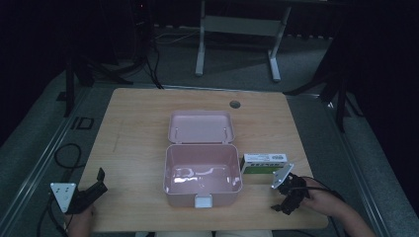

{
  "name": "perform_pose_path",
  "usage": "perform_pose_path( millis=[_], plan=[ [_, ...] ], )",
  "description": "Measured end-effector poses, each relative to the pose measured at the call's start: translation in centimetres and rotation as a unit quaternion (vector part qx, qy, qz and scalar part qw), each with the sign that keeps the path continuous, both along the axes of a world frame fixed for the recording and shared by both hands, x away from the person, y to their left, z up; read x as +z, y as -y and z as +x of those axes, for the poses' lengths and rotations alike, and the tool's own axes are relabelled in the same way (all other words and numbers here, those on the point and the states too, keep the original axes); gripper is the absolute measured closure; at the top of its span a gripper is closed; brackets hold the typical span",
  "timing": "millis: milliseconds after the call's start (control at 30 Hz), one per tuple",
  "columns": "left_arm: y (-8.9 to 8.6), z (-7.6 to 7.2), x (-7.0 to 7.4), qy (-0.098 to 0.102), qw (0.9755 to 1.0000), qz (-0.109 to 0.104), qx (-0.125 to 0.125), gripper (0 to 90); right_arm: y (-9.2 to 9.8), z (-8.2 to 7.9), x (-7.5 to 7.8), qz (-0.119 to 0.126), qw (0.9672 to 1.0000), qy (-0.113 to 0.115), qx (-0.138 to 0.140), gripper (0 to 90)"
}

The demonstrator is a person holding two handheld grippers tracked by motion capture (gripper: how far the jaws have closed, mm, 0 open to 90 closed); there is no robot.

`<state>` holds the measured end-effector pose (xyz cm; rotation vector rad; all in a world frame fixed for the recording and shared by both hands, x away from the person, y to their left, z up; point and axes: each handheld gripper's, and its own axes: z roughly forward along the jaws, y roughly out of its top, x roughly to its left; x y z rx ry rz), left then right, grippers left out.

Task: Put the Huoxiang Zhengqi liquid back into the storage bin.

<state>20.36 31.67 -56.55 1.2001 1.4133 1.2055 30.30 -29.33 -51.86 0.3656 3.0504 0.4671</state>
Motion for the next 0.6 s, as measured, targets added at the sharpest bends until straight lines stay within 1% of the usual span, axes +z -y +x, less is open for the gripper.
perform_pose_path(
  millis=[33, 67, 100, 133, 167, 200, 233, 267, 300, 333, 367, 400, 467, 500, 533, 567, 600],
  plan=[
    [0.0, 0.0, 0.0, -0.001, 1.0000, 0.000, -0.001, 0.4, -0.3, 0.0, 0.1, -0.008, 0.9999, -0.005, 0.006, 12.4],
    [0.0, 0.0, 0.0, -0.001, 1.0000, -0.001, -0.001, 0.4, -0.8, -0.1, 0.4, -0.031, 0.9993, -0.011, 0.016, 12.3],
    [0.0, 0.0, 0.0, -0.001, 1.0000, -0.001, -0.001, 0.4, -0.8, -0.1, 0.4, -0.031, 0.9993, -0.011, 0.016, 12.3],
    [0.0, 0.0, 0.0, -0.001, 1.0000, -0.001, -0.002, 0.4, -1.1, -0.1, 0.5, -0.044, 0.9987, -0.013, 0.022, 12.3],
    [0.0, 0.0, 0.0, -0.001, 1.0000, -0.001, -0.002, 0.4, -1.4, -0.2, 0.7, -0.057, 0.9980, -0.016, 0.023, 12.3],
    [0.0, 0.0, 0.0, -0.001, 1.0000, -0.001, -0.002, 0.4, -1.7, -0.2, 0.8, -0.066, 0.9973, -0.017, 0.027, 12.5],
    [0.0, 0.0, 0.0, -0.001, 1.0000, -0.002, -0.002, 0.4, -2.0, -0.2, 1.0, -0.075, 0.9964, -0.024, 0.032, 13.4],
    [0.0, 0.0, 0.0, -0.001, 1.0000, -0.003, -0.002, 0.4, -2.6, -0.5, 1.4, -0.090, 0.9944, -0.025, 0.050, 13.0],
    [0.0, 0.0, 0.0, -0.001, 1.0000, -0.003, -0.003, 0.4, -2.6, -0.5, 1.4, -0.090, 0.9944, -0.025, 0.050, 13.0],
    [0.0, 0.0, 0.0, -0.002, 1.0000, -0.003, -0.003, 0.4, -3.0, -0.8, 1.7, -0.096, 0.9929, -0.023, 0.066, 12.0],
    [0.0, 0.0, 0.0, -0.002, 1.0000, -0.003, -0.003, 0.4, -3.0, -0.8, 1.7, -0.096, 0.9929, -0.023, 0.066, 12.0],
    [-0.1, 0.1, 0.0, -0.002, 1.0000, -0.003, -0.004, 0.4, -3.5, -0.9, 2.1, -0.100, 0.9925, -0.020, 0.067, 12.0],
    [-0.1, 0.1, 0.0, -0.002, 1.0000, -0.003, -0.004, 0.4, -3.9, -0.8, 2.6, -0.105, 0.9921, -0.017, 0.067, 12.4],
    [-0.1, 0.0, 0.0, -0.002, 1.0000, -0.003, -0.004, 0.4, -3.9, -0.8, 2.6, -0.105, 0.9921, -0.017, 0.067, 12.4],
    [-0.1, 0.0, 0.0, -0.002, 1.0000, -0.003, -0.004, 0.4, -4.2, -0.7, 3.0, -0.111, 0.9909, -0.024, 0.072, 13.9],
    [-0.1, 0.0, 0.0, -0.002, 1.0000, -0.003, -0.004, 0.4, -4.2, -0.7, 3.0, -0.111, 0.9909, -0.024, 0.072, 13.9],
    [-0.1, 0.0, 0.0, -0.002, 1.0000, -0.003, -0.005, 0.4, -4.6, -0.6, 3.4, -0.128, 0.9884, -0.017, 0.081, 14.0]
  ],
)
